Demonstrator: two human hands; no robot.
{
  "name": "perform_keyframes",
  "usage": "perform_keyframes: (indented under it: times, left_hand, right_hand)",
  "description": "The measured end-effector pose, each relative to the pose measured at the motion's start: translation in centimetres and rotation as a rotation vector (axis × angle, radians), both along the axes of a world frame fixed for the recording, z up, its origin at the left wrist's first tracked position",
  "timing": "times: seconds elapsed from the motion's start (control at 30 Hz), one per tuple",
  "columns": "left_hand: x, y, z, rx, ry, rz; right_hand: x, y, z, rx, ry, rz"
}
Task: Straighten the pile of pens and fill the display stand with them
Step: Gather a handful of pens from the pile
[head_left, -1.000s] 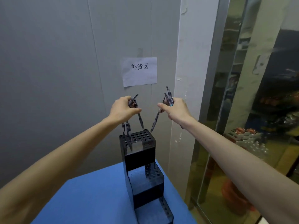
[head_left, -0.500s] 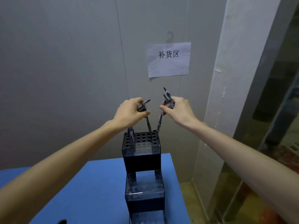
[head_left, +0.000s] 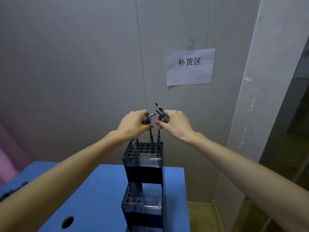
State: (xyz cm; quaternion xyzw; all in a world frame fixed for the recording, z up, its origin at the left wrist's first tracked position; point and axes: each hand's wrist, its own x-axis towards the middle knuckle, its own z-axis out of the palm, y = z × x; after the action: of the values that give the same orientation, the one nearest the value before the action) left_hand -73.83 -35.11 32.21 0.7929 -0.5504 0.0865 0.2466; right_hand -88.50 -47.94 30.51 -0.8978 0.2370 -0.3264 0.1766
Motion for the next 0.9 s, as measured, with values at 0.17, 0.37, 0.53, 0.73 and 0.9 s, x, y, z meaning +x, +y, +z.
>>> perform_keyframes:
  times: [0.17, 0.37, 0.53, 0.73, 0.9]
  left_hand:
    - [0.2, -0.3, -0.1, 0.076, -0.084, -0.019]
    - [0.8, -1.0, -0.1, 0.213, -0.163, -0.072]
    - [1.3, -1.2, -0.6, 0.268, -0.191, -0.133]
    - [1.5, -0.9, -0.4, 0.248, -0.198, -0.169]
    - [1.7, 0.8, 1.4, 0.057, 0.146, -0.146]
  right_hand:
    - [0.5, 0.2, 0.6, 0.021, 0.047, 0.002]
    - [0.7, 0.4, 0.2, 0.026, 0.271, 0.029]
    - [0.8, 0.1, -1.1, 0.151, 0.223, 0.022]
    - [0.8, 0.0, -1.3, 0.148, 0.226, 0.042]
    - [-0.6, 0.1, -1.2, 0.254, 0.004, 0.067]
